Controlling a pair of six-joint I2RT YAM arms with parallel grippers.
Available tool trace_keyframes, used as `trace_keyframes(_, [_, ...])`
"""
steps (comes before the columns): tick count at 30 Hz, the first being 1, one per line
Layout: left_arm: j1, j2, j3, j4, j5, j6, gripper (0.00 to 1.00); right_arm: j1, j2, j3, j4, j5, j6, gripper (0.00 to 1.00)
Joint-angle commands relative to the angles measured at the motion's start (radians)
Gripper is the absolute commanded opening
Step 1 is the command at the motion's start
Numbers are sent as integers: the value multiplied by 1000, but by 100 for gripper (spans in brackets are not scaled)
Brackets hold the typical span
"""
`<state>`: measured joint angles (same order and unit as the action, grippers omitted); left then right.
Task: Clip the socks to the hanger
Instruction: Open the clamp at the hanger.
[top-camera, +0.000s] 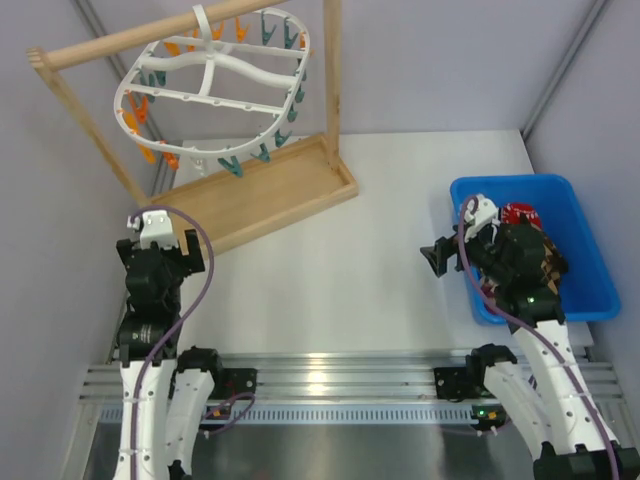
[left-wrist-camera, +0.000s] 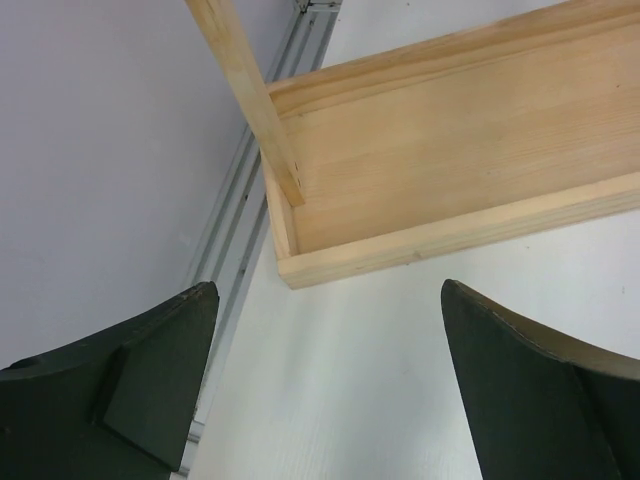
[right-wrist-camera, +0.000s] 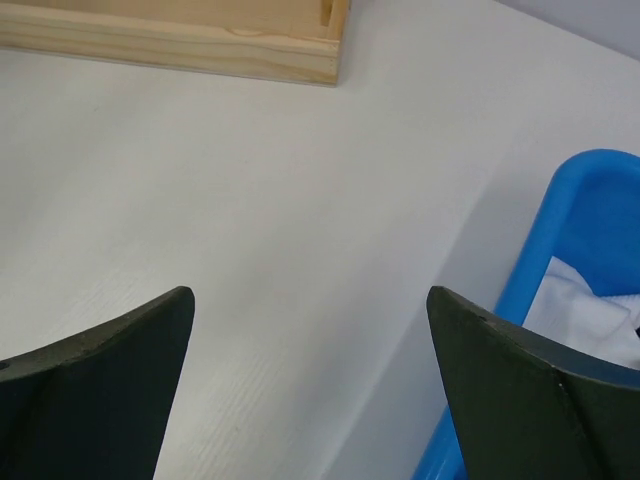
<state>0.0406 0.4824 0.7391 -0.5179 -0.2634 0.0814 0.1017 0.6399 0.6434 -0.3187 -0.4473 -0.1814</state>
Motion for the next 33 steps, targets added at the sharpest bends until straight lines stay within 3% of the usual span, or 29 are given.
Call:
trace_keyframes(1, [7,-2,97,-25,13,-74,98,-11,18,52,137,-82,20,100])
trace_keyframes(7, [7,-5,192,-50,304,-217,97,24,139,116,168,-132,33,100])
trace_keyframes(15, [7,-67,194,201,594,-334,88,228,302,222,254,-90,34,100])
trace_keyframes(19, [7,-18,198,277,734,-362,85,338,389,286,276,-77,40,100])
trace_keyframes(26, [7,110,236,478,759,-489,72,463,500,364,311,-56,65,100])
trace_keyframes(33, [5,179,215,648,699,-566,72,555,552,395,340,-11,77,100])
